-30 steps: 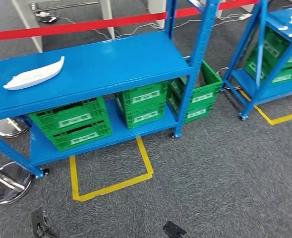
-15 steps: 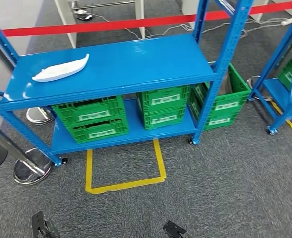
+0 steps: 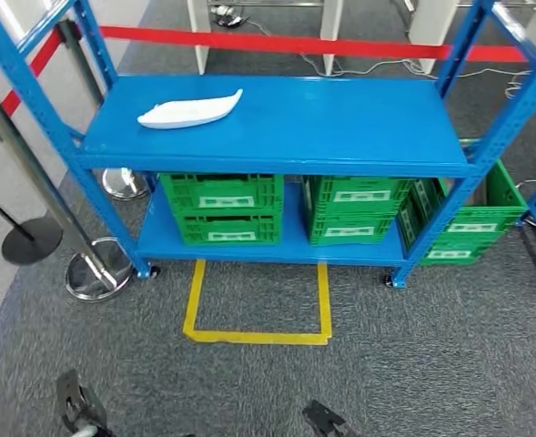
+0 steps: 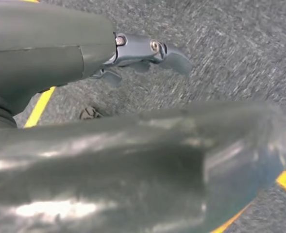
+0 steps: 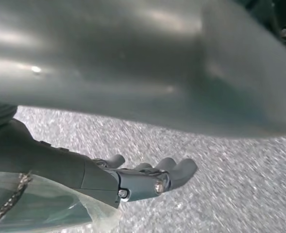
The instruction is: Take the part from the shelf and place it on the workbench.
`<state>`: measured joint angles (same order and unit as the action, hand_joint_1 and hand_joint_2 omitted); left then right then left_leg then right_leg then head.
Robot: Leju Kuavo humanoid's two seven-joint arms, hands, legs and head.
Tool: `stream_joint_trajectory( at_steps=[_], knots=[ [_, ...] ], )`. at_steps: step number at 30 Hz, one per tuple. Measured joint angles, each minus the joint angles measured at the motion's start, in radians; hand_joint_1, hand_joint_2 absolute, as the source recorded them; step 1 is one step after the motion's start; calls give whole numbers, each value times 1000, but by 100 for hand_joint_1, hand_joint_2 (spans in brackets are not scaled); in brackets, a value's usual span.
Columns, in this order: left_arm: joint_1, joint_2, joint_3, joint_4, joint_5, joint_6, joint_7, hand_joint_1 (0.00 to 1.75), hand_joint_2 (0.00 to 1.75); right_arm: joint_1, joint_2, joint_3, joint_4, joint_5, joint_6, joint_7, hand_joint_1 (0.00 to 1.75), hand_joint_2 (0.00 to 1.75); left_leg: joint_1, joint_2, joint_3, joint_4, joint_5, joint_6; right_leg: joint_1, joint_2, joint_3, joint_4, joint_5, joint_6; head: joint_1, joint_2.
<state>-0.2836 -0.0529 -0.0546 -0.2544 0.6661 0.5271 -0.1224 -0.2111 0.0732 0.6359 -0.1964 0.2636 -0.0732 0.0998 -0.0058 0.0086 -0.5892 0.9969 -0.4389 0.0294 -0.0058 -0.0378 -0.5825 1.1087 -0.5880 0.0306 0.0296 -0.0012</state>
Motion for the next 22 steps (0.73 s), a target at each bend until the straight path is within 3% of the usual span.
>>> stream_joint_trajectory(
  at_steps=[2,3,4,5,7,9,11,12,14,16,18,19,20,22],
  knots=[
    [-4,0,-1,1,2,1,2,0,0,5,0,-8,1,-13,-5,-1,0,0,1,-25,-1,0,0,3,-2,30,-73,133,-48,3,3,0],
    [-5,0,-1,1,2,2,5,0,0,8,0,-13,1,-19,-7,-1,0,0,1,-39,0,1,0,4,-3,34,-101,174,-52,4,3,0],
    [-5,0,-1,2,3,2,9,0,0,10,0,-16,1,-21,-9,-1,0,0,1,-53,1,1,0,3,-3,35,-109,174,-34,5,3,0],
    [-5,0,-1,3,3,2,12,0,0,11,0,-20,1,-22,-11,0,0,0,2,-66,3,2,-1,2,-4,38,-98,134,3,4,3,0],
    [-7,0,-3,4,0,9,22,0,0,8,0,-25,2,-28,-18,4,0,0,2,-85,4,6,-5,-3,-6,52,-46,2,79,1,4,0],
    [13,1,-11,7,-20,10,21,0,0,5,0,-40,2,-65,-50,1,0,87,0,-95,1,12,-11,-12,-7,66,-6,-80,103,-6,4,0],
    [81,5,-28,14,-44,-49,-40,0,0,18,0,-79,2,-135,-99,-24,0,175,-1,-98,3,13,-16,-22,-7,73,8,-92,97,-17,3,0],
    [124,9,-37,20,-50,-91,-85,0,0,30,0,-103,1,-165,-119,-38,0,175,-1,-96,8,13,-20,-27,-8,73,12,-93,96,-22,4,0],
    [194,11,-49,33,-51,-142,-141,0,0,55,-3,-144,2,-195,-145,-49,0,175,-1,-70,0,45,-48,-39,-12,68,21,-98,94,-33,-2,0],
    [230,12,-58,43,-51,-148,-144,0,0,75,-7,-172,3,-206,-155,-47,0,175,3,-35,-53,153,-108,-50,-12,53,25,-100,91,-41,-9,0],
    [239,15,-65,48,-53,-144,-133,0,0,83,-8,-190,3,-209,-157,-44,0,175,8,-21,-119,282,-160,-57,-10,35,25,-99,87,-45,-10,0],
    [242,16,-69,49,-53,-142,-129,0,44,85,-8,-196,3,-210,-157,-43,0,175,10,-18,-133,310,-161,-59,-9,29,26,-99,86,-45,-10,0],
    [244,16,-71,50,-53,-141,-125,0,87,86,-8,-201,3,-210,-157,-41,0,175,11,-17,-130,302,-145,-60,-10,25,28,-99,84,-44,-10,0],
    [249,17,-74,52,-54,-139,-120,0,175,86,-8,-208,3,-210,-158,-37,0,175,15,-15,-90,226,-93,-64,-11,21,32,-99,81,-43,-10,0]
  ],
)
